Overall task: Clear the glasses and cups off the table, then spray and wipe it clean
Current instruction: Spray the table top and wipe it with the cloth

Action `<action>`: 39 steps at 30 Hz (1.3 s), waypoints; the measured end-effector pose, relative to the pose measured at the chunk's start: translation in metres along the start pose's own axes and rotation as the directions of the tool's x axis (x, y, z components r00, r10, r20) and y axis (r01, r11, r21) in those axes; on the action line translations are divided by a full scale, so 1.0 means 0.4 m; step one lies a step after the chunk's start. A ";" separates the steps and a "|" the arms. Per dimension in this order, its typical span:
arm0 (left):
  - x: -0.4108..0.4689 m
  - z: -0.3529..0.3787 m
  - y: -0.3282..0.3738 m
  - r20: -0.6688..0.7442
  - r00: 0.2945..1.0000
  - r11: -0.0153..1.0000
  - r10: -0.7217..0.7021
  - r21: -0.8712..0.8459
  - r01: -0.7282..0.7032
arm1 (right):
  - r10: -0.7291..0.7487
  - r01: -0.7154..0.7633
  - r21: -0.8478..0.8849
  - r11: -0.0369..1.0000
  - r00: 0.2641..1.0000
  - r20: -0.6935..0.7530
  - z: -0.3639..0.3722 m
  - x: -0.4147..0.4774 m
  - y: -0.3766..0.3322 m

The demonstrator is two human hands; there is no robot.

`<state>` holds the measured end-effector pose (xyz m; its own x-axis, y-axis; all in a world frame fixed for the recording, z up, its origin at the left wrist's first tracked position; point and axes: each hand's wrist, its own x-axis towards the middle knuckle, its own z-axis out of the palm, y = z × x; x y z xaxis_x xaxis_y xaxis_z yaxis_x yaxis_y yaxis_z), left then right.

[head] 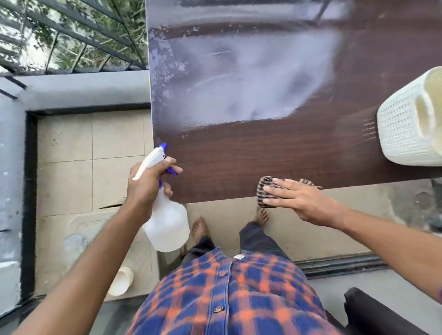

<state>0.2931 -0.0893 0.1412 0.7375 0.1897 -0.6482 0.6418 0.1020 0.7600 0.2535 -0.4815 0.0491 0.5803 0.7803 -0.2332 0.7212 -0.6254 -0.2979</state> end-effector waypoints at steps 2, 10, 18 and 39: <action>0.001 0.039 0.012 0.017 1.000 1.000 0.005 -0.006 -0.005 | 0.110 -0.110 0.047 0.993 0.994 -0.013 -0.013 -0.085 0.034; -0.011 0.235 0.060 0.032 0.999 0.999 0.028 -0.043 -0.027 | 0.521 -0.410 0.328 0.851 0.742 -0.423 -0.119 -0.170 0.187; -0.029 0.464 0.100 -0.088 0.995 0.997 0.049 -0.063 -0.054 | 0.735 -0.593 0.447 0.670 0.615 -0.287 -0.191 0.090 0.495; -0.115 0.653 0.024 -0.116 0.993 0.999 0.028 -0.022 -0.031 | 0.733 -0.497 0.557 0.665 0.577 -0.361 -0.098 -0.051 0.441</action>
<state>0.3204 -0.3523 0.1661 0.7259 0.3043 -0.6169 0.6138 0.1180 0.7806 0.3836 -0.6079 0.0376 0.9998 -0.0099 -0.0189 -0.0193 -0.8011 -0.5982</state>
